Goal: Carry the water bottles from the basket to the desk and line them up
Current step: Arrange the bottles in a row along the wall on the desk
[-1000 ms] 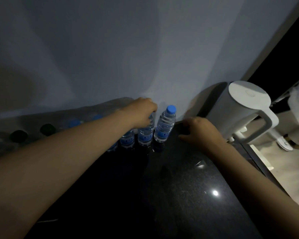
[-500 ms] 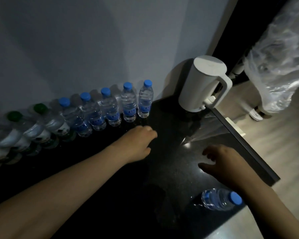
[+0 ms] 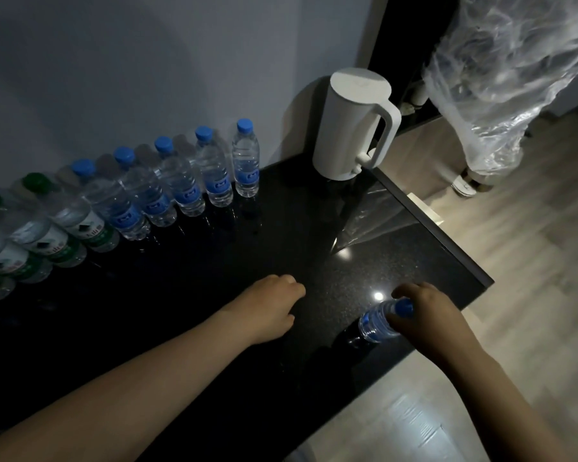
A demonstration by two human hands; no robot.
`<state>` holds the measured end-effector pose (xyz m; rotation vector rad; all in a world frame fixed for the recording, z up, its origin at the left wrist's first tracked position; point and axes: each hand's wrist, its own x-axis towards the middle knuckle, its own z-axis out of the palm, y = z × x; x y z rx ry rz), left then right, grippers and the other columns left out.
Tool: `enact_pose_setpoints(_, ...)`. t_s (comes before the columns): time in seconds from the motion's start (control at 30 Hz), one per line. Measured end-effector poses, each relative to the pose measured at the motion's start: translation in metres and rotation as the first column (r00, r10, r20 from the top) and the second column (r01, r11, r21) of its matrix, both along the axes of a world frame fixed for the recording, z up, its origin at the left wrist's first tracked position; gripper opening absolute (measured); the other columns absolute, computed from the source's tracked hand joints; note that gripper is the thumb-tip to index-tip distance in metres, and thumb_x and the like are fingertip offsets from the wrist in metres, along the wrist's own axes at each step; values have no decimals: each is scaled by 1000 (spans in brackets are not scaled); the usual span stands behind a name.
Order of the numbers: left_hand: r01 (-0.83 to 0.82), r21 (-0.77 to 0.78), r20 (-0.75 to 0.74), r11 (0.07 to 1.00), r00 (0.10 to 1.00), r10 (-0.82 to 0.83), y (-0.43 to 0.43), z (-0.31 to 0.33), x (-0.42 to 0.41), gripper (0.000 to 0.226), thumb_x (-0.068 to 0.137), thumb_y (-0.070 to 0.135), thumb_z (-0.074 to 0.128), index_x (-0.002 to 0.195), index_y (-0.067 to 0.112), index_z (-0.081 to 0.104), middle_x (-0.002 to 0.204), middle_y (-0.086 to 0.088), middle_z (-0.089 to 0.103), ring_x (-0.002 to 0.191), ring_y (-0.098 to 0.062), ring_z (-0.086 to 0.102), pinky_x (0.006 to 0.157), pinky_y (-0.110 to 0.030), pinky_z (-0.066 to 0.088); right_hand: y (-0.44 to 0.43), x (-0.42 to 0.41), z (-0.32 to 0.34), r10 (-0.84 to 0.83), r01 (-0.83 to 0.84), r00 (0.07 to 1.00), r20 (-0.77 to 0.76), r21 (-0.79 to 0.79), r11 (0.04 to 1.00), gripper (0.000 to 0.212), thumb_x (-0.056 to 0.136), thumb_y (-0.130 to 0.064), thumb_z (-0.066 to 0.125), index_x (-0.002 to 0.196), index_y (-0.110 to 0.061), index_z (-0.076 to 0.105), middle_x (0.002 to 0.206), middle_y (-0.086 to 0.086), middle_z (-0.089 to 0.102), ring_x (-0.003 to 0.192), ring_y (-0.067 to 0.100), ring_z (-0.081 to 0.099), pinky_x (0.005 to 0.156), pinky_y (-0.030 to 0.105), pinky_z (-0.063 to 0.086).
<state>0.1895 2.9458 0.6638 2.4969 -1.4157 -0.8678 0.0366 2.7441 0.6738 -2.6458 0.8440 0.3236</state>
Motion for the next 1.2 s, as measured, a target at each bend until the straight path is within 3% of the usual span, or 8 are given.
enact_pose_setpoints(0.13,0,13,-33,1000,999,1,-1,-5,-9,43,90,23,58,131,22,48,129,3,48,118,-15,48,98,-34,47,-7,-4,-8,-15,15,1000,10,11,1000,38,84,-18,68,120,-19,58,119,2,57,106,16,55,86,27,51)
enact_pose_setpoints(0.27,-6,16,-43,1000,999,6,-2,-8,-13,46,90,23,58,134,23,45,132,4,47,119,-13,47,99,-32,46,-16,-2,-12,-17,14,998,59,56,998,30,83,-12,68,113,-15,63,111,4,62,98,16,59,81,27,53)
enact_pose_setpoints(0.4,-21,24,-40,999,999,22,-3,-6,-10,46,90,24,58,135,23,45,133,4,47,120,-14,47,100,-33,46,-28,10,-10,-3,-6,997,75,112,994,26,80,-22,72,103,-17,63,99,1,62,85,12,60,70,23,52)
enact_pose_setpoints(0.5,-48,22,-13,999,999,48,0,-2,-3,47,91,25,58,135,23,45,134,4,46,121,-15,46,101,-33,45,-33,31,-5,16,-28,994,111,106,994,25,80,-27,71,101,-20,60,95,-2,59,83,10,59,70,22,51)
enact_pose_setpoints(0.67,-115,19,38,993,993,114,10,6,13,46,91,26,58,135,22,46,135,3,47,122,-17,47,105,-34,41,-38,87,10,97,-108,980,172,59,992,18,79,-25,73,93,-19,62,88,-3,59,74,5,55,59,15,42)
enact_pose_setpoints(0.8,-186,7,64,982,981,186,19,11,31,45,90,28,59,133,25,47,134,6,47,121,-17,48,103,-34,43,-35,139,24,168,-174,961,221,9,985,23,76,-24,75,94,-14,66,91,3,63,81,16,59,67,29,51)
enact_pose_setpoints(0.97,-279,-21,64,960,958,279,28,14,60,44,88,28,61,131,26,49,131,7,49,117,-15,50,100,-33,45,-40,210,34,213,-213,936,281,-34,977,25,73,-26,77,91,-12,69,83,5,63,71,16,54,53,22,36)
enact_pose_setpoints(1.2,-356,-62,61,933,931,359,31,7,106,45,88,27,61,131,25,49,130,6,49,116,-11,50,97,-30,46,-43,308,29,286,-281,929,234,-56,958,32,76,-22,76,103,-7,66,100,11,64,82,19,54,67,30,42)
